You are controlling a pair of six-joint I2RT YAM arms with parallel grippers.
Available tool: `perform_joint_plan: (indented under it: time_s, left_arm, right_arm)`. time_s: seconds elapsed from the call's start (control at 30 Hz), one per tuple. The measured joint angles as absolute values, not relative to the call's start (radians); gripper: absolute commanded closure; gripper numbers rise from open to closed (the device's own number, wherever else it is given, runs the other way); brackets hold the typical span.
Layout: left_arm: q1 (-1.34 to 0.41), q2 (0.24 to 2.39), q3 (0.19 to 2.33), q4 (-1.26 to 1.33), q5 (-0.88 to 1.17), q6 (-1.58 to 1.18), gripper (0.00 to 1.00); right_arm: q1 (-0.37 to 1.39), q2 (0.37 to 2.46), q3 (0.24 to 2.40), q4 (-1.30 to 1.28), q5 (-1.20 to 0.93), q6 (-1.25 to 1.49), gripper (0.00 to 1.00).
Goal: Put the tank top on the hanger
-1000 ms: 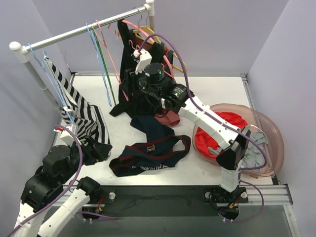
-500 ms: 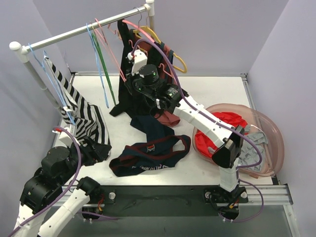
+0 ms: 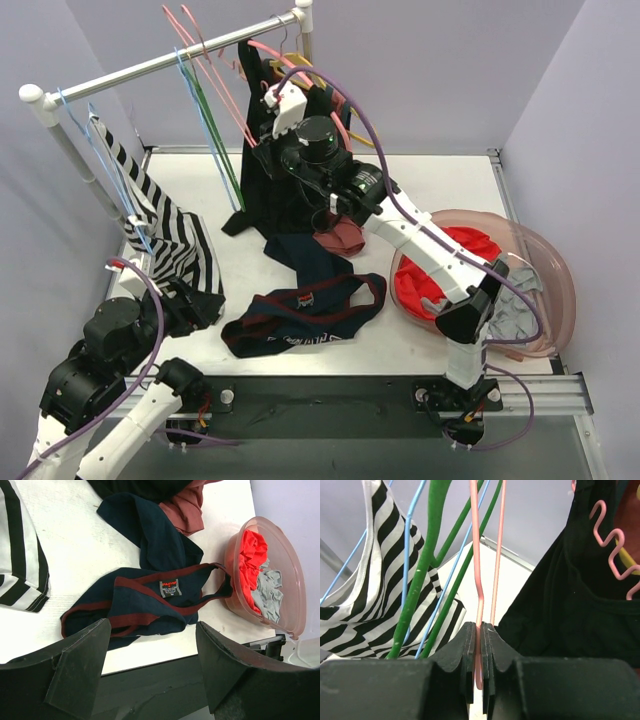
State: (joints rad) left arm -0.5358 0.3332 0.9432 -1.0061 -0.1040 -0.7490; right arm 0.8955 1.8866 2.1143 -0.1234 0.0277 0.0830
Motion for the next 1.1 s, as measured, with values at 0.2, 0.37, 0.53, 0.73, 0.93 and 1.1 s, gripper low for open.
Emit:
perform_joint_plan:
  time_s: [0.2,0.37,0.53,0.73,0.93,1.1]
  left_arm:
    - [-0.543,0.333,0.947,-1.008,-0.113,-0.748,0.21]
    - [-0.558,0.333,0.965,-1.008,-0.132,-0.73,0.2]
    - [-0.59,0.334,0.991,-0.997,-0.142,-0.675,0.17]
    - [-0.629,0.339,1.01,-0.92,-0.119,-0.528,0.15]
    - [-0.643,0.394,1.052,-0.813,-0.043,-0.358,0.15]
    - [-0.646,0.454,1.064,-0.717,0.086,-0.218,0.12]
  right_arm:
    - [0.894,1.771,1.999,-0.132,0.007,0.076,1.0]
    - [0.89,1.652,1.878,-0.146,-0.03,0.061,1.0]
    - [0.887,1.517,1.721,-0.161,-0.065,0.042,1.0]
    - [0.819,1.326,1.52,-0.224,-0.169,0.024,1.0]
    - [0.611,1.116,1.331,-0.294,-0.339,0.013,1.0]
    - [0.515,0.922,1.223,-0.415,-0.493,-0.076,1.0]
